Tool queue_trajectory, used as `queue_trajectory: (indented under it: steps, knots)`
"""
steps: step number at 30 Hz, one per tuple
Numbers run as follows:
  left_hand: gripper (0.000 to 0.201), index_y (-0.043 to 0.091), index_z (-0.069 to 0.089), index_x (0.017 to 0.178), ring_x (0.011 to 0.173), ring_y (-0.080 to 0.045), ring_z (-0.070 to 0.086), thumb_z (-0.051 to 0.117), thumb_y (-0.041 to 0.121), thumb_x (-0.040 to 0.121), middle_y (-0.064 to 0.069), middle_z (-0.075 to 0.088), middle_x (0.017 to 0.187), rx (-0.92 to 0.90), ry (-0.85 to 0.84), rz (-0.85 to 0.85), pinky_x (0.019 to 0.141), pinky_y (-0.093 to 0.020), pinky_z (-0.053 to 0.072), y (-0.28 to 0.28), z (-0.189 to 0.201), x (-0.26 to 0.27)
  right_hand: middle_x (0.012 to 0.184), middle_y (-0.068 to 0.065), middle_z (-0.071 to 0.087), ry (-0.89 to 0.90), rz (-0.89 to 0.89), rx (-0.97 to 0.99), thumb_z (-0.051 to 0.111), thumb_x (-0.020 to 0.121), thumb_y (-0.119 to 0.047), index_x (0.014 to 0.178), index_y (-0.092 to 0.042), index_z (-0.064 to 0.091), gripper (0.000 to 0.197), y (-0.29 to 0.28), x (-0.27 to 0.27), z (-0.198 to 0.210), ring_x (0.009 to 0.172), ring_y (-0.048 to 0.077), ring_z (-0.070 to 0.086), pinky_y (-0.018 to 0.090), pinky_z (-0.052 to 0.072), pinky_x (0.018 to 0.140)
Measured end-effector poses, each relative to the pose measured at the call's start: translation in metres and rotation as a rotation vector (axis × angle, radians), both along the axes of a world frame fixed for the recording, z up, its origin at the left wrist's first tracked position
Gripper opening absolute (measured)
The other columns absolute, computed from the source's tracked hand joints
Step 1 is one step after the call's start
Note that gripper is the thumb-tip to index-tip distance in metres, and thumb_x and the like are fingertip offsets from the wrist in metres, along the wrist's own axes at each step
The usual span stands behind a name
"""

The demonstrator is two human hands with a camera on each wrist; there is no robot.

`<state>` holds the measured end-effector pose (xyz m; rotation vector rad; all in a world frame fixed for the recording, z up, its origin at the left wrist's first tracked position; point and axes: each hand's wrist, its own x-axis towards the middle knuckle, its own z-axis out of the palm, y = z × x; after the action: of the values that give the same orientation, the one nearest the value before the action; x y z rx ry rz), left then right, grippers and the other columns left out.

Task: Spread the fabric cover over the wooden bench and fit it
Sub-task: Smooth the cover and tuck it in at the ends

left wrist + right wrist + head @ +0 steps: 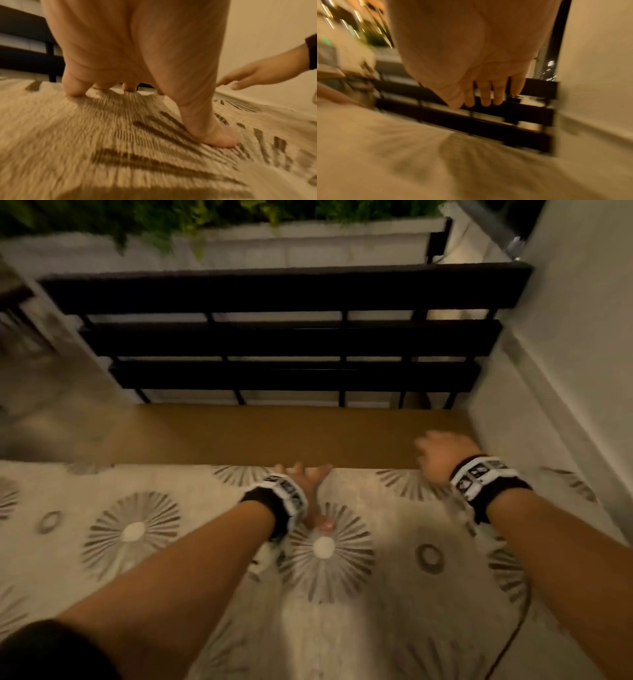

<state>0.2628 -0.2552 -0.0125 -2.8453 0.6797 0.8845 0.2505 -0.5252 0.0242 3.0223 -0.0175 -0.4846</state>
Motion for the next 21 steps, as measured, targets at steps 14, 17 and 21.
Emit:
queue_trajectory:
  steps: [14,17,21]
  knots:
    - [0.056,0.034,0.018,0.149,0.144,-0.037,0.015,0.030,0.050,0.097,-0.013,0.014,0.159,-0.034,-0.148,0.298,0.117,-0.050,0.016,0.379,-0.010,0.032,0.149,0.009,0.037,0.187,0.285,0.371,0.033,0.098,-0.038,0.143,-0.019,0.038,0.049,0.453,0.044,-0.022,0.134,0.030,0.038,0.045,0.036,0.109]
    - [0.058,0.039,0.018,0.148,0.144,-0.035,0.016,0.032,0.055,0.095,-0.010,0.016,0.159,-0.046,-0.138,0.331,0.117,-0.050,0.017,0.456,-0.019,0.056,0.150,0.009,0.036,0.200,0.328,0.381,0.040,0.095,-0.037,0.145,-0.024,0.032,0.053,0.542,0.064,-0.031,0.133,0.031,0.038,0.044,0.036,0.108]
    - [0.064,0.036,0.013,0.150,0.146,-0.036,0.012,0.032,0.059,0.093,-0.013,0.014,0.159,0.013,-0.092,0.407,0.118,-0.049,0.014,0.552,-0.029,0.085,0.145,0.013,0.034,0.262,0.276,0.232,0.054,0.082,-0.039,0.147,-0.032,0.021,0.073,0.597,0.085,-0.051,0.129,0.038,0.039,0.043,0.037,0.108]
